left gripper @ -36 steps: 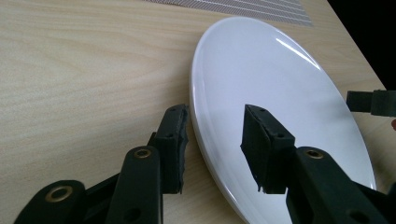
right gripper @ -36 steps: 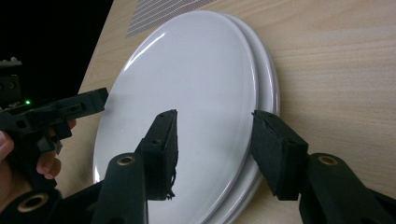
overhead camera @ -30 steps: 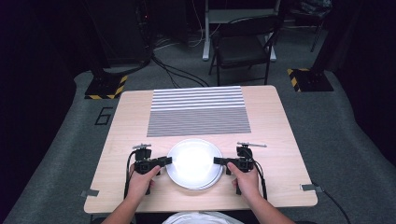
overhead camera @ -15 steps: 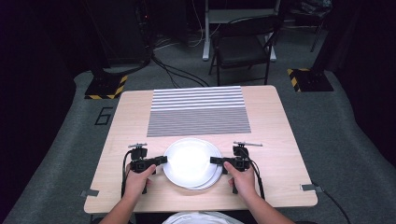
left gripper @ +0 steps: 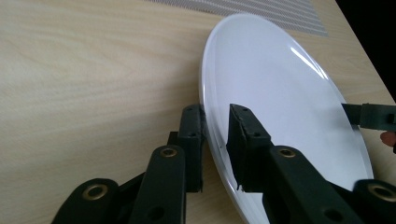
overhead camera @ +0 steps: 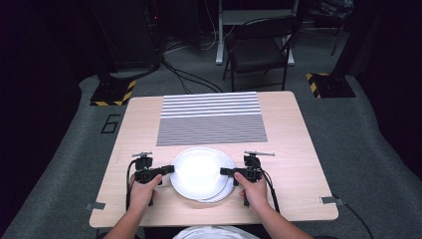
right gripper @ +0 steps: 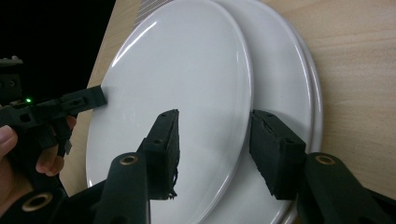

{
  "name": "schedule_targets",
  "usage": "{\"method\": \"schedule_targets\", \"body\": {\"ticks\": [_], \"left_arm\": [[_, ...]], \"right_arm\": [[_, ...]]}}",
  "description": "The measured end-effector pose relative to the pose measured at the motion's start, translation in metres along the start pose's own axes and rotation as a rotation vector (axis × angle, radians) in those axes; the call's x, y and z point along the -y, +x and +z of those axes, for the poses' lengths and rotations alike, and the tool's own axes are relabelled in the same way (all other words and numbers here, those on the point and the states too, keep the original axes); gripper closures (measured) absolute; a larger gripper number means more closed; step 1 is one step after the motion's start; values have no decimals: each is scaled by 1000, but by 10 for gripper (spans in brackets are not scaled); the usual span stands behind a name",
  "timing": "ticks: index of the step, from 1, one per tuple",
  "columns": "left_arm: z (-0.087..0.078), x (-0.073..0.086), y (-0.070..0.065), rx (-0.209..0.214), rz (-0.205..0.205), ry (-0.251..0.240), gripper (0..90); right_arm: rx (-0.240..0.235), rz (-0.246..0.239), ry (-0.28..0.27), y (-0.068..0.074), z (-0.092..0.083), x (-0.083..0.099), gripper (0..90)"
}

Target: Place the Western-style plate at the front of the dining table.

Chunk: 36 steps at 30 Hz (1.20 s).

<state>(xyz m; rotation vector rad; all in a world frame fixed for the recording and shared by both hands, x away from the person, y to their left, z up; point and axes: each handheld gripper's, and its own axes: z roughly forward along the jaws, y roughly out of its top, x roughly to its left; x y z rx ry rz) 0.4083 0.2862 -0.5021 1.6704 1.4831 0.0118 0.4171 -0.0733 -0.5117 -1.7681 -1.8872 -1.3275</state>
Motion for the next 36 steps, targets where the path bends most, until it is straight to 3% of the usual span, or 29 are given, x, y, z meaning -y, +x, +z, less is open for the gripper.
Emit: {"method": "schedule_targets", "body": {"ticks": [4,8,11,16,21,24,36], "left_arm": [[1,0,-3,-12,10,2,737],[0,1,-4,-6,-5,-1,712],[-3,0,-3,-6,-15,-13,719],[-6,-3,2,-20,-20,-21,738],[-10,-5,11,-33,-44,-25,735],[-11,-5,13,-29,-42,-34,740],[-13,-2,10,-26,-24,-54,740]], "right_arm": [[6,-13,-6,0,1,0,522],[-13,33,20,2,4,1,513],[-7,11,13,3,7,2,513],[-19,30,17,7,11,-1,514],[-34,24,17,15,17,-6,523],[-21,-11,17,18,22,-8,540],[-4,-25,33,11,16,-6,622]]}}
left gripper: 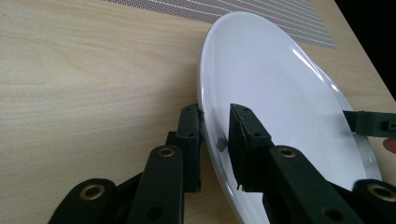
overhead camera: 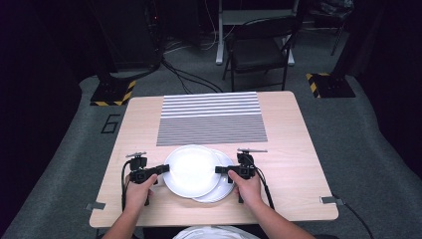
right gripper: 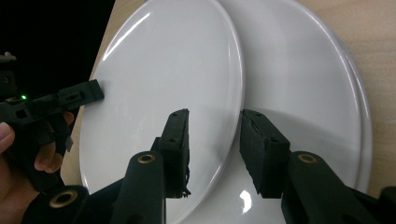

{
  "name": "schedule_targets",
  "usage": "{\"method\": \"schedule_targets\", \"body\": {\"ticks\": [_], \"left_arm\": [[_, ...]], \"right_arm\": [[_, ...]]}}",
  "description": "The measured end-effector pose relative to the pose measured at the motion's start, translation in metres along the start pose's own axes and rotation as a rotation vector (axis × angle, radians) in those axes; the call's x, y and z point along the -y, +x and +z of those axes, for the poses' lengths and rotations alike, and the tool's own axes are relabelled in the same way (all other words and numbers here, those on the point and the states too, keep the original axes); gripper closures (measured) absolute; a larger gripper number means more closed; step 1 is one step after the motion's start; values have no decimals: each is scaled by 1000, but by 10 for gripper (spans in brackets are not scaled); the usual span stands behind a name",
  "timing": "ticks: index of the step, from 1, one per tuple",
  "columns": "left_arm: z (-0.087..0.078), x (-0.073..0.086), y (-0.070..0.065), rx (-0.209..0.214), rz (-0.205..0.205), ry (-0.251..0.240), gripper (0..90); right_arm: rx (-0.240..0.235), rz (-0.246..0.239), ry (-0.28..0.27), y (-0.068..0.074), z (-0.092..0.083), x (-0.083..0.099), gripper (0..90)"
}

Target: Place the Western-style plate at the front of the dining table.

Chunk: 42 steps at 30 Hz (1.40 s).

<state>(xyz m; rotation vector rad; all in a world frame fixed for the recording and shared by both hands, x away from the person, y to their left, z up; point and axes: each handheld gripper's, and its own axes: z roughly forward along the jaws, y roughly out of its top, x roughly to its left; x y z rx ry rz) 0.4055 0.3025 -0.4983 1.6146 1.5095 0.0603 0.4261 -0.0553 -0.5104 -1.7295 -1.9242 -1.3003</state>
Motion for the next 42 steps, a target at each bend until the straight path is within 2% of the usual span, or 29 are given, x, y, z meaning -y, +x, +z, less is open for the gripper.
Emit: {"method": "schedule_targets", "body": {"ticks": [6,10,15,17,20,25,32,34,42], "left_arm": [[1,1,3,5,-8,1,737],[1,1,4,12,-10,2,736],[1,2,2,13,-9,3,738],[0,1,3,13,-6,6,738],[-1,2,2,13,-23,10,739],[-1,3,0,3,-19,15,736],[-3,3,-6,6,8,13,736],[-2,3,-8,10,-4,15,728],[4,3,-16,1,14,24,720]], "right_arm": [[14,-6,17,-3,-2,7,638],[-12,27,16,-6,-3,10,674],[-29,26,29,-3,-2,12,701],[-27,27,25,-2,-1,13,704],[-27,36,18,-3,-1,12,708],[-32,35,15,-3,-1,12,712],[-25,43,-16,-3,-5,9,712],[-28,40,-21,-3,-8,7,711],[6,32,-51,-1,-16,1,702]]}}
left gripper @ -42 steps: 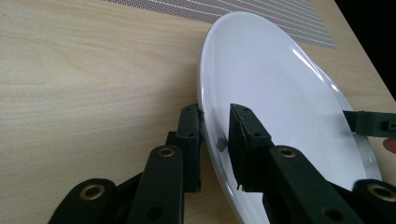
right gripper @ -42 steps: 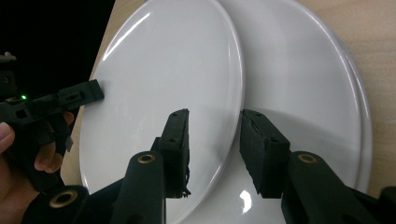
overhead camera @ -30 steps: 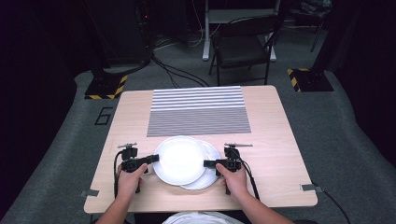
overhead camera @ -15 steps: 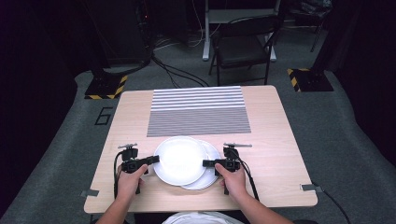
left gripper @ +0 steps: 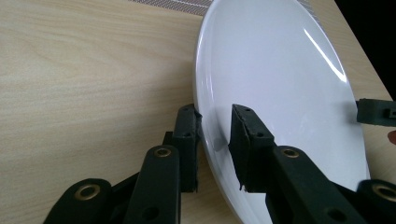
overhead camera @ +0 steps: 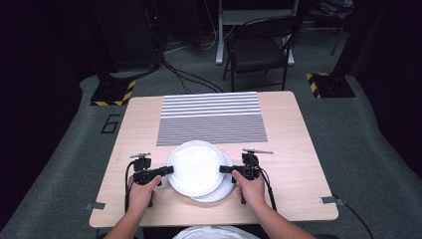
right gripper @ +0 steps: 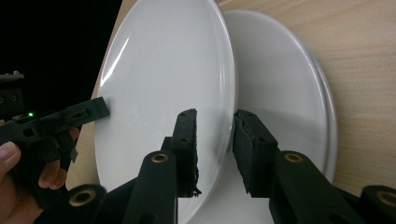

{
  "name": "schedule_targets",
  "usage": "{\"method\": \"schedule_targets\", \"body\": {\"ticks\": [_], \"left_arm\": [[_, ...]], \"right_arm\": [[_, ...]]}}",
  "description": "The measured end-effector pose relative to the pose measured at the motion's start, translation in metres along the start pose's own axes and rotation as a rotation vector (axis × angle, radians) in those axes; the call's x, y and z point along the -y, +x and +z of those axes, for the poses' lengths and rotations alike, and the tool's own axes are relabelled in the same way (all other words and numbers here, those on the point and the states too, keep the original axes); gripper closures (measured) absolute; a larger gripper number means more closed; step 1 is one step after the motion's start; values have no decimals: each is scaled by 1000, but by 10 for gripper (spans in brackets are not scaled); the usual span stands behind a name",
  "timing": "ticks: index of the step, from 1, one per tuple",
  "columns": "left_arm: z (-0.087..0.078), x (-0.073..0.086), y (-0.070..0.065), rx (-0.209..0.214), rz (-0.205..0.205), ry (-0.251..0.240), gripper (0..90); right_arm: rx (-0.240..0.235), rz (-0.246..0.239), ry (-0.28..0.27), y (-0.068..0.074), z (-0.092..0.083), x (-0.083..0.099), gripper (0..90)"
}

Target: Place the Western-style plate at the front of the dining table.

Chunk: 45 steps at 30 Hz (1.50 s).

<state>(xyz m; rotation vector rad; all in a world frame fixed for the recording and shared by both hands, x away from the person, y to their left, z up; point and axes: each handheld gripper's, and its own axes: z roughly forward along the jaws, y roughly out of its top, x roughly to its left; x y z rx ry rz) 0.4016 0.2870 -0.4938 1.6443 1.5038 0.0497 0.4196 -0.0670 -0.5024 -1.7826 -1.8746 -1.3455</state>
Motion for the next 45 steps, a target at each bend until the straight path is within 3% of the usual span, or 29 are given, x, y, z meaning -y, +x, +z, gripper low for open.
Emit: {"method": "schedule_targets", "body": {"ticks": [7,14,21,25,32,34,38,45], "left_arm": [[5,-5,-3,14,-18,4,708],[9,-9,-6,22,-9,16,693],[14,-12,-10,12,-13,18,697],[17,-16,-14,-2,-3,14,701],[24,-22,-17,-26,4,17,700],[26,-24,-19,-33,-8,9,700],[28,-29,-23,-40,10,2,699],[32,-38,-27,-47,8,-13,699]], "right_arm": [[-2,16,-15,-1,-6,-4,691],[5,33,-26,-2,-9,-9,673],[31,8,-39,-1,-9,-13,655],[62,6,-34,-2,-8,-14,659],[77,12,-49,-1,-10,-17,655],[82,9,-53,-1,-10,-19,654],[101,4,-63,0,-11,-24,652],[120,-7,-84,3,-12,-33,650]]}}
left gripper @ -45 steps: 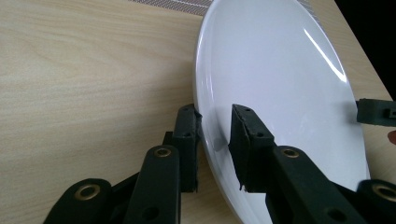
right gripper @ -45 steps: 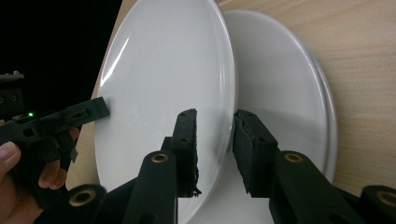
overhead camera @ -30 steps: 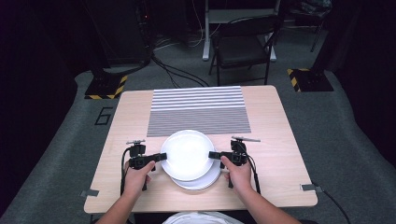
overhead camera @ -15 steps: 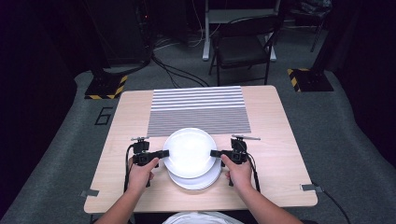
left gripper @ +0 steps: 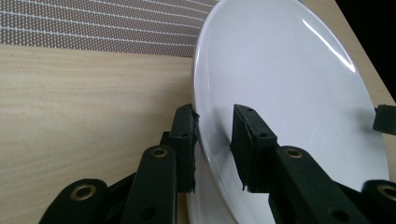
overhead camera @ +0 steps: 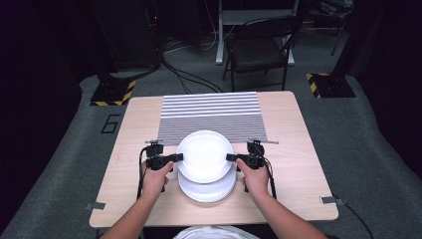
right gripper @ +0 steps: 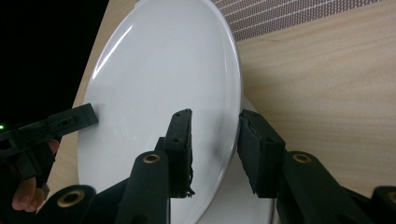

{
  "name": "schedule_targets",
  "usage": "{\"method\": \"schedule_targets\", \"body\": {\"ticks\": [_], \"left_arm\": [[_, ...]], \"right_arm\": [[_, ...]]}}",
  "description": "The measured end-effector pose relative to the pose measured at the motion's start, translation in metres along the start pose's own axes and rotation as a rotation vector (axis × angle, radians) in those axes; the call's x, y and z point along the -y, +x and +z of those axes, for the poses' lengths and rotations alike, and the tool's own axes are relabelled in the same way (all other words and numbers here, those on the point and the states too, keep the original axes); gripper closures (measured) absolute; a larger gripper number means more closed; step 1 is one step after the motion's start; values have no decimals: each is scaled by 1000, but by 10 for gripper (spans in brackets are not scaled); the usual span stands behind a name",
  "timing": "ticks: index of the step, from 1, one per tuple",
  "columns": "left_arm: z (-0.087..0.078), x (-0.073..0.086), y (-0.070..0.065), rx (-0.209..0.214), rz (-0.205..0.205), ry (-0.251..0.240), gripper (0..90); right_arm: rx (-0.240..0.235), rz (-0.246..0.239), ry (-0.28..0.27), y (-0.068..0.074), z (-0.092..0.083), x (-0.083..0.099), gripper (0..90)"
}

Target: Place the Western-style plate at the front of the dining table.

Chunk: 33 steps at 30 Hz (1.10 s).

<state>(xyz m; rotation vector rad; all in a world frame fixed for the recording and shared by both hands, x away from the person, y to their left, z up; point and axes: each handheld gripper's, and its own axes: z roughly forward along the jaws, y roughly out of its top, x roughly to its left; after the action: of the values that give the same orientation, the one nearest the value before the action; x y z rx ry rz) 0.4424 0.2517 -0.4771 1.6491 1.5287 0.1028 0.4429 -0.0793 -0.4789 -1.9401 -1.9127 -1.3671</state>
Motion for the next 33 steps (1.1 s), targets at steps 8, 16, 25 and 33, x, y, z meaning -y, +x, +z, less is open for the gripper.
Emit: {"method": "schedule_targets", "body": {"ticks": [8,16,25,33], "left_arm": [[3,-10,-3,6,-4,-10,700],[8,-24,-10,3,-7,-20,701],[14,-35,-10,-10,-3,-13,705],[18,-41,-9,-14,-23,-25,709]], "right_arm": [[23,-23,-28,5,-2,-11,647],[72,-49,-37,6,1,-25,648],[105,-45,-29,8,4,-34,651],[115,-69,-37,10,8,-41,651]]}}
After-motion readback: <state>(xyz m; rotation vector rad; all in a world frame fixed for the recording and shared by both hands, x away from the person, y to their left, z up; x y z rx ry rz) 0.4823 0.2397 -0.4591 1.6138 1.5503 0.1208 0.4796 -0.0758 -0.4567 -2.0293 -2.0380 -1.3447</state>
